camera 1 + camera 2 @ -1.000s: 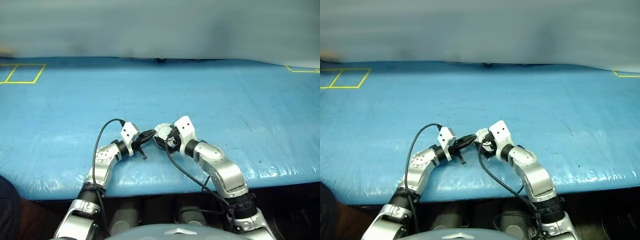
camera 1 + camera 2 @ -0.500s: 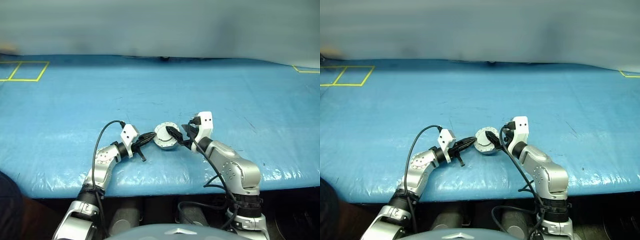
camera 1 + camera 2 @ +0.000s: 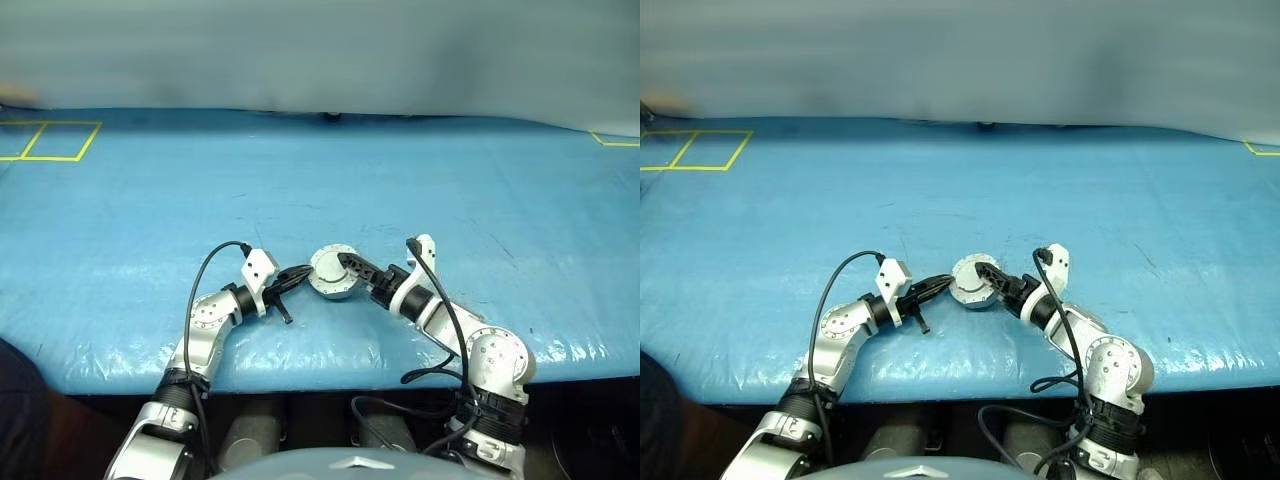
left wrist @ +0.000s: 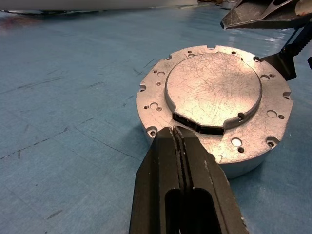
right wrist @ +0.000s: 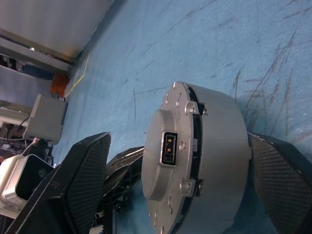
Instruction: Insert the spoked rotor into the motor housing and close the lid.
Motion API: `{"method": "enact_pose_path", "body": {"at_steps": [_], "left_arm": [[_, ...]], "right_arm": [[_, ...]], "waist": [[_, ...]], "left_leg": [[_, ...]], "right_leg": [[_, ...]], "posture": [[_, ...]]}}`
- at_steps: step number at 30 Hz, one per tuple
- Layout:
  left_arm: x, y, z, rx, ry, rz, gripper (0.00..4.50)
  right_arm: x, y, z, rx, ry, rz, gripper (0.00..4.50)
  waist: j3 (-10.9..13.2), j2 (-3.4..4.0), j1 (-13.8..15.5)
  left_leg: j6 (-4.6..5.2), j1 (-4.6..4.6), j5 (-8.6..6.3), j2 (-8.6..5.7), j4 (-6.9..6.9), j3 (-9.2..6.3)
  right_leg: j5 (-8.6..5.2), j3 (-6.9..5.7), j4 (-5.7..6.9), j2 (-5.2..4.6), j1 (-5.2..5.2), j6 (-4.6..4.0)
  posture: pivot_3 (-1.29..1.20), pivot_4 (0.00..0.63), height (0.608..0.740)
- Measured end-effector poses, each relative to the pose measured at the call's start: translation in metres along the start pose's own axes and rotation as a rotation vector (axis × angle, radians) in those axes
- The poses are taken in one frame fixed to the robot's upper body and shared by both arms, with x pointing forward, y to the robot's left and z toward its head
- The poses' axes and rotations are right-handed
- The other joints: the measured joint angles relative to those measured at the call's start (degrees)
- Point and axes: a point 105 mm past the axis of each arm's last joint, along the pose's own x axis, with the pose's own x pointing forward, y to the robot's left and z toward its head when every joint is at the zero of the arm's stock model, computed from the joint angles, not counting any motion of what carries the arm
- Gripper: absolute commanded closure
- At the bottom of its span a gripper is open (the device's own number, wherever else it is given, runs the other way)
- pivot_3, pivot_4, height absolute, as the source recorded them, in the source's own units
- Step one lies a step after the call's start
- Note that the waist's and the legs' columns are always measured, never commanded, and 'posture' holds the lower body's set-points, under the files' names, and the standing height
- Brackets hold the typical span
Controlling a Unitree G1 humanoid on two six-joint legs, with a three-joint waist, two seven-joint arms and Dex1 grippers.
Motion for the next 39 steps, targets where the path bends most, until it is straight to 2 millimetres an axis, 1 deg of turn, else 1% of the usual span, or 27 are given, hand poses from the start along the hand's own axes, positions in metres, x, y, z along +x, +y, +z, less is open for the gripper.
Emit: {"method": "enact_pose_path", "body": {"at_steps": [2, 3, 8, 9, 14, 17, 21, 23, 26, 28, 31, 33, 34, 35, 38, 39], "left_arm": [[0.0, 0.0, 0.0, 0.0, 0.001, 0.0, 4.5], [0.0, 0.0, 0.0, 0.0, 0.0, 0.0, 4.5], [-0.001, 0.0, 0.0, 0.003, 0.003, 0.002, 4.5], [-0.002, 0.0, -0.001, 0.002, 0.006, 0.002, 4.5], [-0.002, 0.0, -0.001, -0.001, 0.005, 0.011, 4.5], [0.0, 0.002, -0.001, -0.043, -0.018, 0.048, 4.5], [-0.001, 0.01, 0.002, -0.311, -0.128, 0.147, 4.5], [-0.007, 0.015, 0.01, -0.448, -0.204, 0.172, 4.5], [-0.016, 0.019, 0.018, -0.527, -0.254, 0.182, 4.5], [-0.022, 0.019, 0.018, -0.6, -0.276, 0.192, 4.5], [-0.026, 0.019, 0.022, -0.709, -0.332, 0.191, 3.92], [-0.026, 0.019, 0.031, -0.805, -0.415, 0.167, 3.23], [-0.027, 0.018, 0.036, -0.849, -0.458, 0.146, 2.97], [-0.027, 0.017, 0.041, -0.884, -0.488, 0.126, 2.62], [-0.028, 0.015, 0.049, -0.964, -0.541, 0.077, 1.53], [-0.027, 0.014, 0.05, -0.988, -0.553, 0.066, 1.23]], "right_arm": [[-0.001, -0.004, 0.0, 0.036, -0.007, -0.004, 1.2], [-0.001, -0.006, 0.0, 0.054, -0.011, -0.009, 1.59], [-0.002, -0.01, 0.002, 0.122, -0.029, -0.002, 3.21], [-0.002, -0.009, 0.002, 0.126, -0.03, 0.004, 3.32], [0.0, -0.008, 0.001, 0.123, -0.033, -0.003, 3.31], [0.0, -0.009, 0.002, 0.135, -0.041, -0.005, 3.31], [0.003, -0.009, 0.002, 0.174, -0.045, 0.006, 3.31], [0.005, -0.009, 0.005, 0.222, -0.06, 0.017, 3.31], [0.004, -0.015, 0.013, 0.287, -0.117, 0.015, 3.31], [0.002, -0.019, 0.022, 0.334, -0.174, 0.009, 3.31], [0.001, -0.015, 0.033, 0.378, -0.23, 0.045, 3.31], [0.003, -0.007, 0.042, 0.402, -0.268, 0.093, 3.31], [0.003, -0.003, 0.046, 0.412, -0.281, 0.118, 3.31], [0.004, 0.001, 0.048, 0.419, -0.289, 0.136, 3.31], [0.007, 0.011, 0.05, 0.433, -0.285, 0.18, 3.31], [0.009, 0.014, 0.05, 0.436, -0.28, 0.191, 3.31]], "waist": [[0.0, 0.01, 0.0], [0.0, 0.02, 0.0], [0.1, 0.13, -0.1], [0.1, 0.14, -0.1], [0.1, 0.15, -0.1], [0.1, 0.14, -0.2], [0.2, 0.18, -0.7], [0.3, 0.19, -1.2], [0.3, 0.23, -1.4], [0.4, 0.27, -1.5], [0.7, 0.25, -1.6], [0.8, 0.23, -1.7], [0.8, 0.2, -1.7], [0.8, 0.2, -1.7], [0.8, 0.2, -1.7], [0.8, 0.2, -1.7]], "left_leg": [[0.0, 0.0, 0.0, -0.01, 0.0, 0.0], [0.0, 0.0, 0.0, -0.01, 0.0, 0.0], [0.01, 0.01, 0.0, 0.0, -0.01, 0.0], [0.01, 0.02, 0.0, 0.0, -0.01, 0.02], [0.01, 0.06, 0.0, 0.01, 0.01, 0.03], [0.01, 0.06, 0.0, 0.02, 0.02, 0.02], [0.02, -0.06, 0.0, 0.03, 0.04, 0.01], [0.3, -0.19, 0.16, 0.03, 0.04, 0.0], [0.32, -0.45, 0.18, -0.03, 0.08, 0.02], [0.36, -0.51, 0.17, -0.06, 0.08, 0.1], [0.39, -0.53, 0.16, -0.05, 0.13, 0.17], [0.39, -0.53, 0.16, -0.03, 0.16, 0.19], [0.4, -0.53, 0.16, -0.02, 0.17, 0.18], [0.4, -0.53, 0.16, -0.01, 0.17, 0.18], [0.4, -0.53, 0.16, -0.02, 0.16, 0.2], [0.4, -0.53, 0.16, -0.02, 0.17, 0.21]], "right_leg": [[0.0, -0.01, -0.01, 0.0, 0.01, 0.01], [0.0, -0.02, -0.01, 0.0, 0.01, 0.01], [0.0, -0.05, 0.0, 0.04, 0.01, 0.0], [0.0, -0.06, 0.0, 0.06, 0.01, 0.01], [-0.01, -0.08, 0.0, 0.06, 0.04, 0.02], [-0.01, -0.07, 0.0, 0.06, 0.04, 0.03], [-0.01, -0.06, 0.01, 0.08, -0.06, 0.06], [0.0, -0.09, 0.05, 0.13, -0.2, 0.06], [0.21, -0.1, 0.17, 0.33, -0.24, 0.23], [0.27, -0.06, 0.18, 0.41, -0.29, 0.15], [0.29, -0.01, 0.18, 0.45, -0.33, 0.2], [0.17, 0.01, 0.2, 0.48, -0.33, 0.42], [0.15, 0.01, 0.2, 0.49, -0.33, 0.45], [0.15, 0.01, 0.2, 0.5, -0.32, 0.45], [0.18, 0.02, 0.22, 0.52, -0.32, 0.39], [0.26, 0.04, 0.22, 0.52, -0.32, 0.27]], "posture": [[0.0, 0.15, 0.74], [0.0, 0.15, 0.74], [0.0, 0.15, 0.74], [0.0, 0.15, 0.74], [0.0, 0.15, 0.74], [0.0, 0.15, 0.74], [0.0, 0.15, 0.74], [0.0, 0.15, 0.74], [0.0, 0.15, 0.74], [0.0, 0.15, 0.74], [0.0, 0.15, 0.74], [0.0, 0.15, 0.74], [0.0, 0.15, 0.74], [0.0, 0.15, 0.74], [0.0, 0.15, 0.74], [0.0, 0.15, 0.74]]}}
